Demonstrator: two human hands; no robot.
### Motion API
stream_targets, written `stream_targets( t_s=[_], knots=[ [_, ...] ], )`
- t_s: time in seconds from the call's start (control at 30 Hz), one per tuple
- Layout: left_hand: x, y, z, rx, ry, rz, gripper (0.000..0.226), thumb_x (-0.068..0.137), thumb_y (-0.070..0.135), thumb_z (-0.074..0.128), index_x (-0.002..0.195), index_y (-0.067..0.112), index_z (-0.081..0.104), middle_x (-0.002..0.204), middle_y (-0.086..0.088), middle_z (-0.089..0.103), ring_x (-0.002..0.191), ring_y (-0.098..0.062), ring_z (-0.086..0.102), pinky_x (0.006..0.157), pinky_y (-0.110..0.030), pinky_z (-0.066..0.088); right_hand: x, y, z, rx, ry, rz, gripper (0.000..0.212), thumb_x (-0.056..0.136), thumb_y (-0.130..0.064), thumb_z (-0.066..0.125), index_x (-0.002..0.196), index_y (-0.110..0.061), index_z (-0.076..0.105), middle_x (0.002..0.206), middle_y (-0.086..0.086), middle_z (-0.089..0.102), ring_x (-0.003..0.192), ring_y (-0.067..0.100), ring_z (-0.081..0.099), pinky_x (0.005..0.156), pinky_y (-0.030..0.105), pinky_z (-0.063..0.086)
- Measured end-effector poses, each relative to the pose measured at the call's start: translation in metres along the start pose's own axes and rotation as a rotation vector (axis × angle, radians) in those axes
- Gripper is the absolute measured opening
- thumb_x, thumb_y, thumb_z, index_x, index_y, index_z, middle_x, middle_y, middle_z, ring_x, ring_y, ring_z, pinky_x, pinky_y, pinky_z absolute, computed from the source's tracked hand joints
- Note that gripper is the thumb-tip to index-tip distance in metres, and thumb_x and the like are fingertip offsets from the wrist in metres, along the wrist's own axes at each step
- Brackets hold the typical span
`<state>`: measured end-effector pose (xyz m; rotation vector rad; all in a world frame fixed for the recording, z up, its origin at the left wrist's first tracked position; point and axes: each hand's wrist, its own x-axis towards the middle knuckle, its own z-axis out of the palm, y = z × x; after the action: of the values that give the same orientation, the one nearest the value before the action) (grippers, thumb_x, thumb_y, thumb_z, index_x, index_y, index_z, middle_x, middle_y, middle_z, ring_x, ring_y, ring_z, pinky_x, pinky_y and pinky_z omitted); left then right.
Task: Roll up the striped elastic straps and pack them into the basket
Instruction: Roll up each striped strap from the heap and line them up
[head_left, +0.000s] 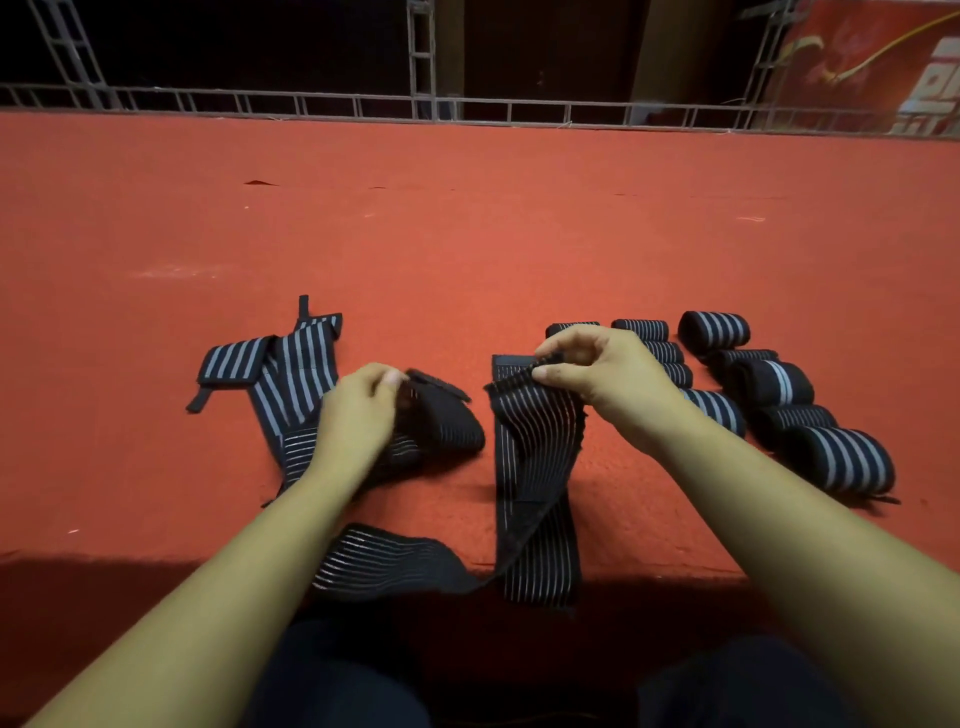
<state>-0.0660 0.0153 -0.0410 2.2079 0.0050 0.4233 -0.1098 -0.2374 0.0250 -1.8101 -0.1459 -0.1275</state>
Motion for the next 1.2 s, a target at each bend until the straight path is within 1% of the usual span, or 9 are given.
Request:
stream_targets(
  t_s=[0.13, 0.23, 0.33, 0.53, 0.7, 0.83, 0.93, 1.1, 1.2],
  knots=[
    [-0.008, 0.010, -0.002, -0.027, 0.120, -0.062, 0.049, 0.099, 0.039, 0.056, 0.139, 0.014, 0.046, 0.141, -0.013, 0.040, 0.133, -0.029, 0.041, 0.115, -0.040, 0.031, 0.001, -0.005, -0.002, 0.047, -0.005, 0.018, 0.014, 0.084, 0.001, 0.075, 0.096, -0.005, 0.070, 0.075, 0.000, 0.070, 0.067, 0.008, 0.065, 0.059, 0.018, 0.049],
    [-0.025, 0.037, 0.004, -0.208, -0.250, 0.086, 0.052, 0.089, 0.063, 0.051, 0.123, 0.025, 0.059, 0.125, 0.003, 0.061, 0.116, -0.014, 0.059, 0.104, -0.035, 0.044, 0.003, -0.009, 0.002, 0.066, -0.009, 0.006, 0.016, 0.082, 0.000, 0.077, 0.095, -0.008, 0.071, 0.077, 0.003, 0.069, 0.070, 0.011, 0.064, 0.062, 0.020, 0.049],
    [-0.039, 0.050, 0.016, -0.522, -0.581, 0.029, 0.034, 0.089, 0.043, 0.059, 0.111, 0.018, 0.069, 0.112, -0.004, 0.074, 0.104, -0.018, 0.070, 0.095, -0.033, 0.054, 0.006, -0.010, 0.007, 0.092, -0.010, -0.011, 0.023, 0.080, 0.000, 0.078, 0.100, -0.008, 0.071, 0.082, 0.008, 0.068, 0.071, 0.011, 0.065, 0.063, 0.020, 0.051],
    [-0.046, 0.057, 0.018, -0.664, -0.578, -0.003, 0.025, 0.102, 0.018, 0.052, 0.123, 0.011, 0.065, 0.102, -0.003, 0.074, 0.087, -0.013, 0.070, 0.071, -0.026, 0.058, 0.004, -0.012, -0.008, -0.022, -0.084, 0.125, 0.020, 0.080, -0.011, 0.081, 0.097, -0.001, 0.075, 0.089, 0.010, 0.075, 0.078, 0.014, 0.070, 0.071, 0.028, 0.057],
    [-0.049, 0.062, 0.015, -0.893, -0.686, -0.108, 0.031, 0.094, 0.015, 0.063, 0.124, 0.009, 0.059, 0.111, -0.008, 0.073, 0.101, -0.021, 0.070, 0.082, -0.029, 0.057, 0.008, -0.007, -0.017, -0.033, -0.107, 0.188, 0.011, 0.086, -0.011, 0.076, 0.081, -0.011, 0.066, 0.065, 0.003, 0.059, 0.041, 0.013, 0.040, 0.042, 0.023, 0.031],
    [-0.053, 0.052, 0.013, -0.824, -0.868, -0.127, 0.053, 0.082, 0.008, 0.075, 0.130, 0.007, 0.053, 0.118, -0.012, 0.070, 0.107, -0.022, 0.067, 0.089, -0.031, 0.055, 0.017, -0.005, -0.027, -0.023, 0.039, 0.207, 0.011, 0.085, -0.007, 0.076, 0.082, -0.009, 0.066, 0.066, 0.010, 0.063, 0.040, 0.015, 0.053, 0.039, 0.022, 0.042],
    [-0.056, 0.042, 0.009, -0.777, -0.986, -0.144, 0.054, 0.084, 0.001, 0.071, 0.134, 0.008, 0.053, 0.126, -0.010, 0.068, 0.115, -0.023, 0.065, 0.093, -0.030, 0.053, 0.023, -0.007, -0.039, 0.089, 0.207, 0.204, 0.011, 0.089, -0.003, 0.071, 0.088, -0.007, 0.062, 0.078, 0.020, 0.068, 0.052, 0.021, 0.069, 0.047, 0.026, 0.056],
    [-0.062, 0.024, 0.012, -0.717, -1.094, -0.239, 0.042, 0.087, 0.006, 0.070, 0.129, 0.011, 0.063, 0.129, -0.027, 0.063, 0.121, -0.041, 0.059, 0.111, -0.059, 0.039, 0.028, -0.010, -0.050, 0.094, 0.372, 0.019, 0.010, 0.094, -0.001, 0.064, 0.088, -0.009, 0.059, 0.089, 0.024, 0.069, 0.074, 0.027, 0.075, 0.070, 0.039, 0.061],
    [-0.068, 0.025, 0.022, -0.632, -1.014, -0.260, 0.031, 0.094, 0.009, 0.064, 0.125, 0.014, 0.064, 0.118, -0.015, 0.071, 0.103, -0.029, 0.067, 0.093, -0.049, 0.053, 0.027, -0.014, -0.046, 0.050, 0.389, -0.059, 0.017, 0.092, -0.001, 0.065, 0.082, -0.014, 0.061, 0.095, 0.027, 0.070, 0.089, 0.032, 0.074, 0.082, 0.045, 0.060]
  ],
)
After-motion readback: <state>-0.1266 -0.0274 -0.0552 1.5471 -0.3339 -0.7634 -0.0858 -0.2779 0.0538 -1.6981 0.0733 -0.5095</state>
